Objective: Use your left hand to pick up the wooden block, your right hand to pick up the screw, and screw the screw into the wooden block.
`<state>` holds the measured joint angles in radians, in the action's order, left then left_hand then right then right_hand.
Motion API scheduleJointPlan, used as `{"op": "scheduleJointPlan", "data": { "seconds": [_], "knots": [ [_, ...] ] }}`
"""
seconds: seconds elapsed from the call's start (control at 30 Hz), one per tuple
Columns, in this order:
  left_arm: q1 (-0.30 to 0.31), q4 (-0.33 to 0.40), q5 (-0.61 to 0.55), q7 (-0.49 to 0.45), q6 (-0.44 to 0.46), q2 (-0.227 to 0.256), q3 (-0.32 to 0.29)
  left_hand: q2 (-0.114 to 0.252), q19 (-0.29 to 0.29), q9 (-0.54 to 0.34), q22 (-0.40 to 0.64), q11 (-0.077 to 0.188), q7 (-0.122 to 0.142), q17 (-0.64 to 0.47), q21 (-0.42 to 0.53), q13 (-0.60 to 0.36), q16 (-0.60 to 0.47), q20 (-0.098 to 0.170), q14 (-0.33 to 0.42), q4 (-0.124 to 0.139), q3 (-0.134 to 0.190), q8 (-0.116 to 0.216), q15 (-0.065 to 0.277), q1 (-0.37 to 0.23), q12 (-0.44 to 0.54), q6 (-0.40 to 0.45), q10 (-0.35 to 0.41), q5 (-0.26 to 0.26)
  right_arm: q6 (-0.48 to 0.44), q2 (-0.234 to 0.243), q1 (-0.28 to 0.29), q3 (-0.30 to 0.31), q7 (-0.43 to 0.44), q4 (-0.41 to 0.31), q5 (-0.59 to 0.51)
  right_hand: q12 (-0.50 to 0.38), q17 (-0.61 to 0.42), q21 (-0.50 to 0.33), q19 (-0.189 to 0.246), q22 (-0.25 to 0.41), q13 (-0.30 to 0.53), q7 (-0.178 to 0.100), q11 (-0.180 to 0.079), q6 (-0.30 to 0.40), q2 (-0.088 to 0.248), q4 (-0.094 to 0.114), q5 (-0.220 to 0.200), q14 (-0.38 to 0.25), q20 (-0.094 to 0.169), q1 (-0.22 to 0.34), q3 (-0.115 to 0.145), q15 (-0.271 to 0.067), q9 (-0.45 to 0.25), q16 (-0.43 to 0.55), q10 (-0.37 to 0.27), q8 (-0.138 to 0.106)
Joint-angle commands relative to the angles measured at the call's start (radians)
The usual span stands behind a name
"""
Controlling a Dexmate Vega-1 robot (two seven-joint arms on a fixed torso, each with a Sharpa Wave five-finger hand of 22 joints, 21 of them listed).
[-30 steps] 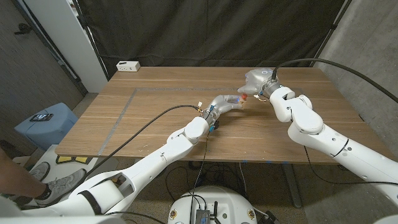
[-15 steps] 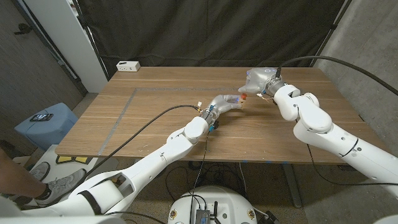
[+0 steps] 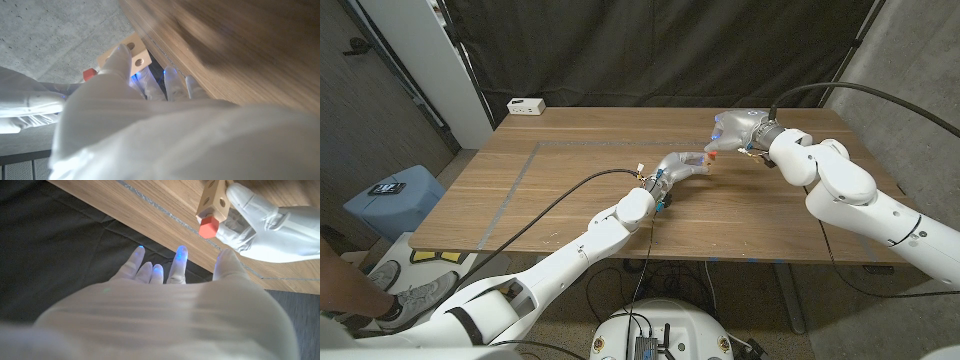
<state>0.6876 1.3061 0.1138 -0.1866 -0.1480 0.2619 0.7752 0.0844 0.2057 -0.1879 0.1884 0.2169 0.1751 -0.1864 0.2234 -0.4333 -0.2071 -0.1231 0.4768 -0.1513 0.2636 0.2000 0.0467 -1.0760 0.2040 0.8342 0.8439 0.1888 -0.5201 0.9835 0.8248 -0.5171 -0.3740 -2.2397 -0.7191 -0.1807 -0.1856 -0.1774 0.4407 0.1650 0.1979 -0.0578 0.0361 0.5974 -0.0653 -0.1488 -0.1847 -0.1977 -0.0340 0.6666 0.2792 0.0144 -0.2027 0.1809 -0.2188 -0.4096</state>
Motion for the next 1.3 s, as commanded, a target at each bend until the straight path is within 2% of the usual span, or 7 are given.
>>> {"op": "scheduleJointPlan", "data": {
  "seconds": [0.03, 0.33, 0.57, 0.7, 0.9, 1.3],
  "knots": [
    [0.002, -0.001, 0.013, 0.007, 0.003, -0.002, -0.004, 0.004, 0.004, -0.006, 0.004, 0.001, -0.002, 0.0, 0.0, -0.002, 0.001, 0.0, 0.007, 0.003, 0.01, 0.006, 0.068, 0.005, 0.006, 0.003, 0.01, 0.004, 0.033, 0.049, -0.025, 0.007, -0.055, -0.017, 0.073, 0.005, -0.003, -0.002, -0.009, 0.005, 0.002, -0.012, -0.001, -0.025, 0.003, -0.01, 0.0, 0.014, -0.002, 0.027, 0.007, 0.004, -0.004, 0.001, 0.024, 0.014],
    [0.003, 0.002, 0.012, 0.006, 0.005, -0.002, -0.001, 0.003, 0.004, -0.006, 0.004, 0.001, -0.003, -0.001, 0.0, -0.002, 0.001, 0.001, 0.007, 0.002, 0.01, 0.006, 0.067, 0.006, 0.006, 0.005, 0.01, 0.004, 0.043, 0.057, -0.048, -0.012, -0.076, -0.009, 0.074, 0.004, -0.003, -0.005, -0.021, 0.004, 0.002, -0.034, -0.025, -0.072, 0.003, -0.021, -0.001, 0.038, -0.011, 0.068, 0.028, 0.023, -0.005, 0.002, 0.068, 0.041],
    [0.004, 0.004, 0.013, 0.006, 0.007, -0.004, 0.0, 0.003, 0.004, -0.006, 0.004, 0.001, -0.001, -0.001, 0.0, -0.002, 0.001, 0.001, 0.006, 0.002, 0.01, 0.006, 0.067, 0.006, 0.006, 0.003, 0.01, 0.004, 0.05, 0.055, -0.068, -0.033, -0.097, 0.002, 0.056, 0.003, -0.003, -0.006, -0.027, 0.004, 0.002, -0.054, -0.039, -0.1, 0.004, -0.026, -0.003, 0.045, -0.012, 0.096, 0.042, 0.023, -0.005, 0.005, 0.089, 0.057],
    [0.004, 0.004, 0.011, 0.004, 0.007, -0.004, 0.001, 0.003, 0.004, -0.006, 0.004, 0.001, -0.001, -0.001, 0.0, -0.002, 0.001, 0.001, 0.007, 0.002, 0.01, 0.006, 0.068, 0.007, 0.006, 0.003, 0.01, 0.004, 0.05, 0.049, -0.073, -0.044, -0.098, 0.01, 0.04, 0.002, -0.003, -0.006, -0.028, 0.004, 0.002, -0.055, -0.043, -0.103, 0.003, -0.028, -0.003, 0.049, -0.011, 0.11, 0.047, 0.02, -0.006, 0.005, 0.096, 0.059],
    [0.003, 0.004, 0.01, 0.003, 0.008, -0.005, 0.002, 0.003, 0.005, -0.006, 0.004, 0.001, -0.001, -0.001, 0.0, -0.003, 0.001, 0.001, 0.007, 0.002, 0.01, 0.006, 0.068, 0.007, 0.006, 0.004, 0.011, 0.004, 0.056, 0.038, -0.076, -0.055, -0.089, 0.025, 0.017, -0.004, -0.003, -0.009, -0.025, 0.004, 0.002, -0.066, -0.046, -0.074, -0.001, -0.034, -0.006, 0.045, -0.008, 0.144, 0.061, 0.016, -0.007, 0.009, 0.094, 0.05],
    [-0.003, -0.005, 0.009, 0.006, 0.004, -0.009, 0.004, 0.003, 0.005, -0.006, 0.004, 0.001, -0.002, -0.001, 0.0, -0.003, 0.0, 0.001, 0.007, 0.002, 0.01, 0.007, 0.067, 0.008, 0.006, 0.005, 0.01, 0.004, 0.057, 0.029, -0.063, -0.055, -0.073, 0.038, -0.011, -0.014, -0.004, -0.014, -0.012, 0.004, 0.001, -0.064, -0.054, -0.013, -0.013, -0.033, -0.008, 0.031, 0.002, 0.197, 0.082, 0.001, -0.012, 0.017, 0.075, 0.023]
  ]
}}
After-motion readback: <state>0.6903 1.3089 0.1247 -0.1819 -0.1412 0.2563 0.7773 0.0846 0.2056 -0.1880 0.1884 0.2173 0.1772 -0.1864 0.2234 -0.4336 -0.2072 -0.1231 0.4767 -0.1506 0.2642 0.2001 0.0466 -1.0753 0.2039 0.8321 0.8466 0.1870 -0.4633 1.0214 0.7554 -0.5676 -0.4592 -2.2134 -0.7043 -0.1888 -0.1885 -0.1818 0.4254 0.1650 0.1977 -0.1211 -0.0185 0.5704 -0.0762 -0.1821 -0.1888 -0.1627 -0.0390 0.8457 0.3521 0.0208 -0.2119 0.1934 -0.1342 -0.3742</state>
